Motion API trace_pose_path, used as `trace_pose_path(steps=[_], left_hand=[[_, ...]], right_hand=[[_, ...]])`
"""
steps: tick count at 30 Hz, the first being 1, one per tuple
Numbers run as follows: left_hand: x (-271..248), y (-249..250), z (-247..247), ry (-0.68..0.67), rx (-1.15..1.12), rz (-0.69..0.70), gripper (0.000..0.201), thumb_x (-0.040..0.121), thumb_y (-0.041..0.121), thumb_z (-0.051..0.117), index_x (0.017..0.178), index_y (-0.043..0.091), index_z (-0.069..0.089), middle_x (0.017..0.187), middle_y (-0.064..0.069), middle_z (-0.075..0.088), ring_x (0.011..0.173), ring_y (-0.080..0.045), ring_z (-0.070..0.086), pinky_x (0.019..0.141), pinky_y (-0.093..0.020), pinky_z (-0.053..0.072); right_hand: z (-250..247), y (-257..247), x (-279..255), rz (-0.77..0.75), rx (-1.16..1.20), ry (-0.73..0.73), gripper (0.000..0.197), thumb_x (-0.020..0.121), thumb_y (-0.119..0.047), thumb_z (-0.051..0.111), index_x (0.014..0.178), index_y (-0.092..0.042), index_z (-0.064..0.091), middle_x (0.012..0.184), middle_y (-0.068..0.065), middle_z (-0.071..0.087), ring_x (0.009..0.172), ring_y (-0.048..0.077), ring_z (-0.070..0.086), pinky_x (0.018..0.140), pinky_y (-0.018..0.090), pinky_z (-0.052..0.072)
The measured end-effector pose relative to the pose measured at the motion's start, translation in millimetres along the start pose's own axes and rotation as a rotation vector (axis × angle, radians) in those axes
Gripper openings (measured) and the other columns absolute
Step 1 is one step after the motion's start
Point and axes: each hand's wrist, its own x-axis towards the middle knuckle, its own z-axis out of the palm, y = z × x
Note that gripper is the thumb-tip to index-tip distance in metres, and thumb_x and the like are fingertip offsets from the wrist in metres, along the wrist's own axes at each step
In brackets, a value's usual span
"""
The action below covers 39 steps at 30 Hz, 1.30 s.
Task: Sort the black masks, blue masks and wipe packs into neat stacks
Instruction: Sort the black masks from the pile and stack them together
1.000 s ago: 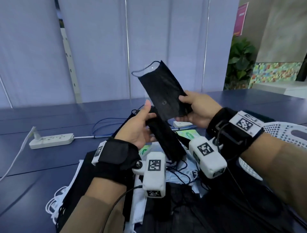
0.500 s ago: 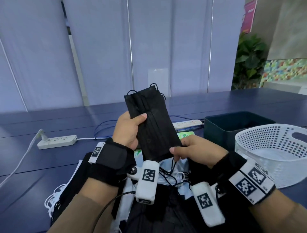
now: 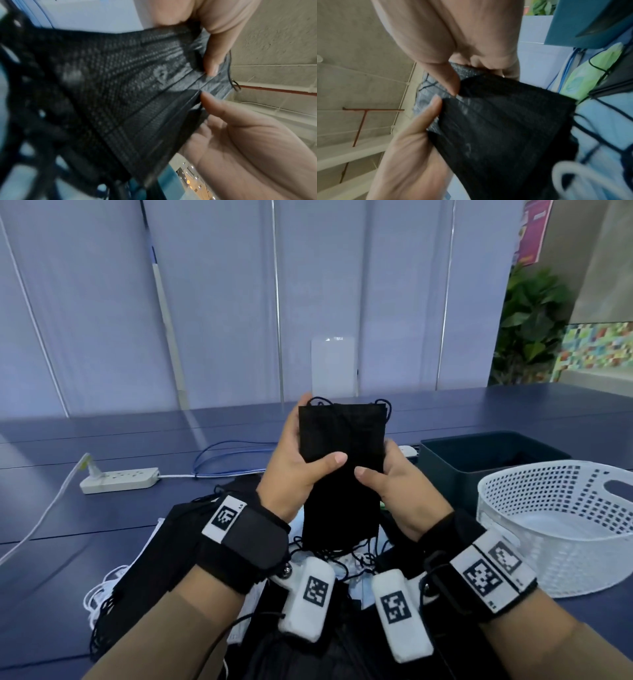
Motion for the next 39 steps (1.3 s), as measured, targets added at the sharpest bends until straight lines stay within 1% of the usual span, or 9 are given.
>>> trace_pose_path(steps=[7, 12, 18, 21, 24, 29, 34, 36, 39], left_hand=[[-1.4, -3.7, -7.2, -0.074, -0.025, -0.171, 0.086, 0.060, 0.025, 0.077, 0.134, 0.012, 0.035, 0.124, -0.007, 0.059, 0.113, -0.017, 0.059, 0.094, -0.030, 0.049], [1.1, -11.0, 1.3, -0.024, -0.057, -0.183, 0.055, 0.083, -0.010, 0.059, 0.126, 0.017, 0.038, 0.084, 0.004, 0.073, 0.081, -0.010, 0.068, 0.073, -0.022, 0.055], [-4.1, -3.2, -1.2, -0.129, -0.009, -0.361, 0.028, 0.086, -0.004, 0.056, 0.113, 0.004, 0.060, 0.103, -0.007, 0.070, 0.092, -0.018, 0.066, 0.084, -0.026, 0.055], [2.0, 6.7, -13.5, -0.015, 0.021, -0.405, 0.017, 0.088, 0.001, 0.056, 0.102, 0.005, 0.066, 0.098, -0.011, 0.071, 0.087, -0.023, 0.066, 0.082, -0.032, 0.054], [10.7, 29.5, -46.8, 0.181, -0.004, -0.340, 0.012, 0.089, 0.003, 0.055, 0.087, 0.005, 0.066, 0.074, -0.007, 0.073, 0.068, -0.021, 0.068, 0.064, -0.030, 0.058], [17.1, 60.9, -122.6, 0.509, -0.099, -0.194, 0.010, 0.093, 0.010, 0.054, 0.089, 0.007, 0.063, 0.070, -0.003, 0.072, 0.062, -0.014, 0.070, 0.054, -0.029, 0.057], [11.6, 70.7, -156.4, 0.597, -0.303, -0.257, 0.028, 0.094, 0.017, 0.054, 0.118, 0.005, 0.060, 0.109, -0.011, 0.069, 0.102, -0.025, 0.066, 0.084, -0.046, 0.051], [10.5, 70.3, -157.2, 0.560, -0.301, -0.272, 0.029, 0.094, 0.016, 0.053, 0.119, 0.004, 0.059, 0.114, -0.013, 0.066, 0.105, -0.027, 0.064, 0.088, -0.047, 0.050], [12.4, 65.4, -155.4, 0.558, -0.256, -0.276, 0.024, 0.094, 0.012, 0.053, 0.115, 0.001, 0.060, 0.110, -0.014, 0.066, 0.098, -0.025, 0.066, 0.081, -0.044, 0.052]], right_hand=[[17.5, 7.5, -5.3, 0.083, 0.431, 0.032, 0.078, 0.081, 0.020, 0.041, 0.143, -0.025, 0.027, 0.107, 0.008, 0.067, 0.098, 0.023, 0.065, 0.088, 0.037, 0.051], [14.9, 14.6, -1.5, 0.163, 0.365, 0.236, 0.062, 0.077, 0.020, 0.038, 0.127, -0.016, 0.042, 0.099, 0.016, 0.062, 0.086, 0.028, 0.062, 0.072, 0.038, 0.053], [11.4, 8.3, 3.1, 0.109, 0.322, 0.156, 0.032, 0.085, 0.016, 0.045, 0.108, -0.004, 0.053, 0.100, 0.019, 0.064, 0.087, 0.029, 0.063, 0.084, 0.042, 0.052], [16.8, -3.8, 15.3, 0.063, 0.273, 0.103, 0.031, 0.086, 0.016, 0.046, 0.107, -0.006, 0.051, 0.091, 0.014, 0.064, 0.075, 0.022, 0.064, 0.074, 0.034, 0.055], [24.3, -16.8, 37.4, 0.127, 0.050, 0.040, 0.024, 0.089, 0.007, 0.049, 0.106, -0.010, 0.051, 0.074, 0.006, 0.056, 0.060, 0.015, 0.054, 0.058, 0.025, 0.050], [53.9, -22.2, 83.5, 0.293, -0.574, -0.191, 0.009, 0.092, -0.007, 0.052, 0.099, -0.009, 0.056, 0.073, 0.003, 0.048, 0.068, 0.020, 0.048, 0.067, 0.030, 0.044], [113.1, 8.1, 118.2, 0.268, -1.445, -0.561, 0.049, 0.091, -0.028, 0.060, 0.135, -0.008, 0.049, 0.136, 0.006, 0.051, 0.124, 0.026, 0.049, 0.100, 0.033, 0.042], [127.6, 31.2, 126.9, 0.297, -1.561, -0.643, 0.051, 0.082, -0.032, 0.069, 0.127, -0.015, 0.056, 0.131, 0.004, 0.058, 0.114, 0.026, 0.058, 0.094, 0.036, 0.049], [133.3, 56.9, 152.1, 0.354, -1.611, -0.641, 0.021, 0.079, -0.025, 0.069, 0.100, -0.024, 0.068, 0.109, 0.007, 0.064, 0.089, 0.023, 0.058, 0.090, 0.039, 0.049]])
